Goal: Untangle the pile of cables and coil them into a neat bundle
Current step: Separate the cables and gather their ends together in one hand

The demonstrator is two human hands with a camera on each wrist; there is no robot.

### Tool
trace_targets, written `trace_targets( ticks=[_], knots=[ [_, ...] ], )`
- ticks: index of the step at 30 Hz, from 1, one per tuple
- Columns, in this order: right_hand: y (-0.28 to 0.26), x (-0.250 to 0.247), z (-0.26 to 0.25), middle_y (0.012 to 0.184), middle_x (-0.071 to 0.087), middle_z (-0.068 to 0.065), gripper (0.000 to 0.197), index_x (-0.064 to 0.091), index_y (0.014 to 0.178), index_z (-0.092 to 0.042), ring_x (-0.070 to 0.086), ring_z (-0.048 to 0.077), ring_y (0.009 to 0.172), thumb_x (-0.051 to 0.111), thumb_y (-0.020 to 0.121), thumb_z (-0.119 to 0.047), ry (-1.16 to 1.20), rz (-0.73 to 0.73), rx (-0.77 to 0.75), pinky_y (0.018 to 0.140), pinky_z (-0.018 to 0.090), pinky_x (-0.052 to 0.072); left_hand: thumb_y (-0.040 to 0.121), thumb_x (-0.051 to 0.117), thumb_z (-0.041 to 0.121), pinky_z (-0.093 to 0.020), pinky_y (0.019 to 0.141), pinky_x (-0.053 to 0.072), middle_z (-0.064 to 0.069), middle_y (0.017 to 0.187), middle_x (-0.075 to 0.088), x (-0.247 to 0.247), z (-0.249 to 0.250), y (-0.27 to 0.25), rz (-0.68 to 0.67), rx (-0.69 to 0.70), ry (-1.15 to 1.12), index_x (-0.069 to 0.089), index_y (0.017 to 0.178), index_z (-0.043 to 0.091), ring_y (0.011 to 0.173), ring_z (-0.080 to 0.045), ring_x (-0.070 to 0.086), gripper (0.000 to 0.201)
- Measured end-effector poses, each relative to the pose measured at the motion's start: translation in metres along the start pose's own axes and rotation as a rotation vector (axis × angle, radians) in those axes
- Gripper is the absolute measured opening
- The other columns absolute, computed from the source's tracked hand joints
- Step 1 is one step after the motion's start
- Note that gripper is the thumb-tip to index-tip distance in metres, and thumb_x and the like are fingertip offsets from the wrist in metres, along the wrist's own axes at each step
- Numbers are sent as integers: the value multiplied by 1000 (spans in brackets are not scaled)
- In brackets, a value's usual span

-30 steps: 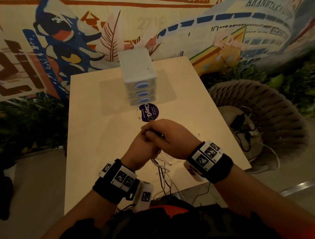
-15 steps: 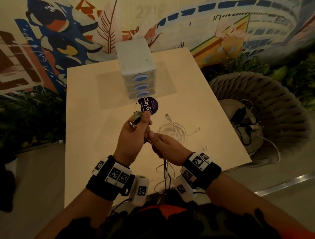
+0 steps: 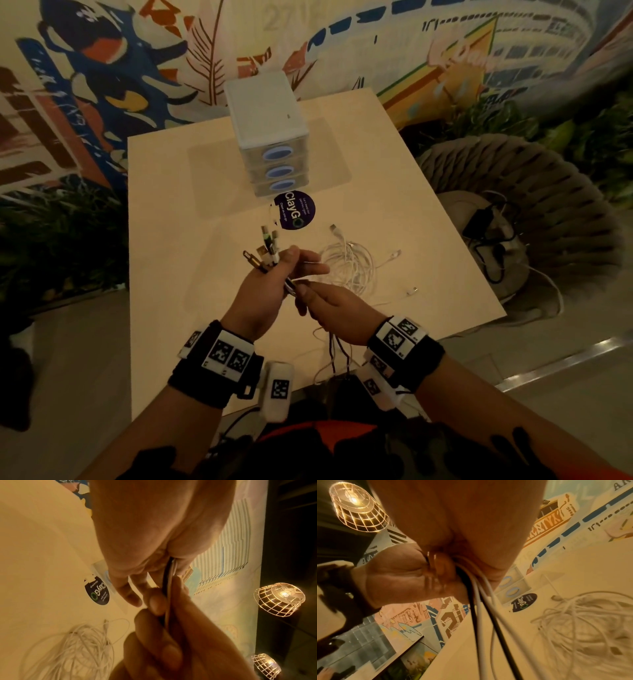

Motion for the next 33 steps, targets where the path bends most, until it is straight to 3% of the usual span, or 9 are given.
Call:
trace_targets(
  ticks=[4, 6, 9, 12, 16, 20, 24, 30, 33],
  knots=[
    [-4, 0, 27, 80, 56, -7, 41, 62, 103, -18, 52, 7, 66, 35, 107, -49, 53, -6, 52, 68, 37, 55, 109, 37, 29, -51, 73, 56, -6, 56, 39, 3, 4, 2, -6, 55, -108, 64, 100, 2, 62, -31, 55, 38],
    [-8, 0, 40, 76, 58, -4, 47, 61, 95, -13, 55, 8, 64, 35, 106, -51, 61, -5, 52, 72, 35, 53, 109, 36, 29, -40, 63, 53, -2, 54, 28, 7, 6, 3, -4, 65, -163, 61, 94, 5, 46, -18, 37, 38],
    [-14, 4, 68, 88, 71, -5, 50, 67, 90, -27, 65, 7, 82, 33, 102, -63, -43, -77, 106, 85, 28, 52, 105, 40, 36, -26, 47, 28, -1, 58, 16, 2, 5, 7, 31, 29, -274, 62, 81, 13, 42, -11, 19, 39],
    [-16, -18, 92, 101, 73, -7, 46, 73, 102, -32, 67, 10, 97, 39, 100, -63, -70, -22, 144, 95, 34, 52, 103, 42, 40, -29, 49, 17, 1, 54, 17, -8, 2, 12, 67, 1, -310, 59, 76, 16, 41, -10, 16, 39],
    [-11, -104, 124, 81, 73, -5, 27, 72, 95, -21, 70, 12, 71, 48, 105, -30, -35, 249, 244, 75, 35, 55, 107, 39, 35, -32, 51, 14, 2, 52, 20, -12, -5, 15, 81, -24, -242, 56, 76, 15, 42, -11, 14, 41],
    [4, -177, 143, 77, 72, -3, 29, 70, 89, -23, 69, 16, 67, 51, 103, -40, -180, 411, 338, 72, 37, 56, 106, 41, 35, -34, 51, 10, 3, 53, 19, -6, -12, 18, 48, -18, -141, 56, 80, 11, 46, -14, 8, 38],
    [51, -197, 129, 84, 73, -3, 27, 66, 93, -26, 68, 14, 72, 49, 103, -45, -320, 347, 320, 69, 32, 52, 101, 44, 37, -30, 49, 12, 4, 53, 21, -4, -18, 19, 35, -22, -106, 55, 83, 7, 44, -11, 12, 37],
    [140, -169, 137, 111, 65, 3, 42, 65, 116, -17, 61, 27, 104, 53, 98, -53, -740, 79, 387, 87, 36, 50, 100, 44, 38, -31, 49, 14, 3, 54, 22, -19, -22, 15, 106, -35, -86, 55, 85, 4, 44, -11, 15, 39],
    [165, -155, 146, 108, 68, 9, 48, 65, 106, -13, 63, 31, 91, 54, 95, -58, -854, 22, 388, 80, 38, 54, 101, 44, 36, -30, 48, 16, 3, 54, 22, -29, -27, 12, 143, -35, -104, 57, 83, 4, 44, -12, 15, 39]
  ],
)
Point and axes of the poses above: each hand's wrist, its own y-axis towards the middle knuckle, its own x-axis out of the palm, z = x × y, the point moved 10 cm from there along y, towards the middle knuckle
